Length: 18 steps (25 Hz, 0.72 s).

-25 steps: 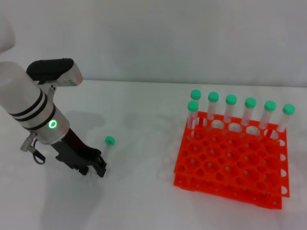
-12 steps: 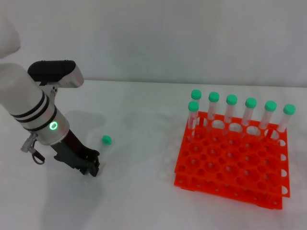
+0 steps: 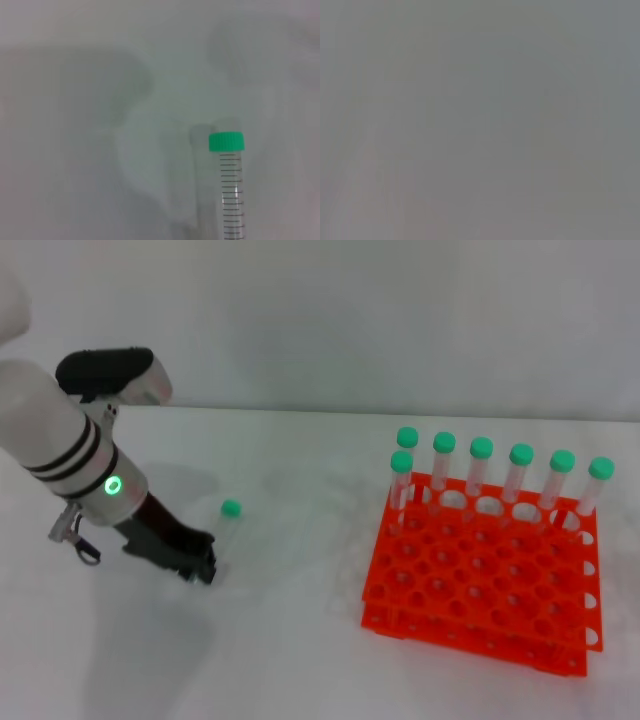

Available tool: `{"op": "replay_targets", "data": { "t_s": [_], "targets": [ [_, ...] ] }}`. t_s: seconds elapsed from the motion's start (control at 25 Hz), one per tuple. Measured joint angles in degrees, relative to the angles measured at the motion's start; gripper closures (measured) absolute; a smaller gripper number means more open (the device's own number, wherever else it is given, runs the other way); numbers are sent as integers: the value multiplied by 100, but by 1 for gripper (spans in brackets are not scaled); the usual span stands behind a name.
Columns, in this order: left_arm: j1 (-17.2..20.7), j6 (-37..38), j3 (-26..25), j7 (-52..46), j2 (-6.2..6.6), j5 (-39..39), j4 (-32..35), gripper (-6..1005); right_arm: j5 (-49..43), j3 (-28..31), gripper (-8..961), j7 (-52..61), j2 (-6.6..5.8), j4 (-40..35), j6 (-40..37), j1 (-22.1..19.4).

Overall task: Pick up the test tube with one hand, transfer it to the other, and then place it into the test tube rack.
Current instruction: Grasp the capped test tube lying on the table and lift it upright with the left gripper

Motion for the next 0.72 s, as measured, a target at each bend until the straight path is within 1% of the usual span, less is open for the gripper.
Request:
{"op": "replay_targets", "data": {
  "t_s": [0.16,0.24,0.32,0.4,0.52,0.56,0.72],
  "targets": [
    [91,81,-1,589,109,-786,-64,806,-38,-26,123,9,0,-33,-43,-9],
    [167,127,0,992,122,-1282,-162,805,-70,-82,123,73,0,-90,-100,-42],
    [283,176,-1,1492,118,-1893,-294,804,-117,-253,124,299,-30,-153,-199,-90],
    [430,218,-1,2024,96,-2515,-426,803,-221,-438,124,561,-107,-262,-280,-161],
    [693,256,-1,2959,50,-3460,-579,801,-575,-581,124,1017,-257,-566,-298,-302],
    [767,259,0,3241,39,-3705,-598,801,-746,-591,124,1182,-311,-692,-294,-339],
    [1281,464,-1,4675,-39,-5013,-621,799,-1609,-588,124,2190,-565,-1187,-269,-415]
  ]
}}
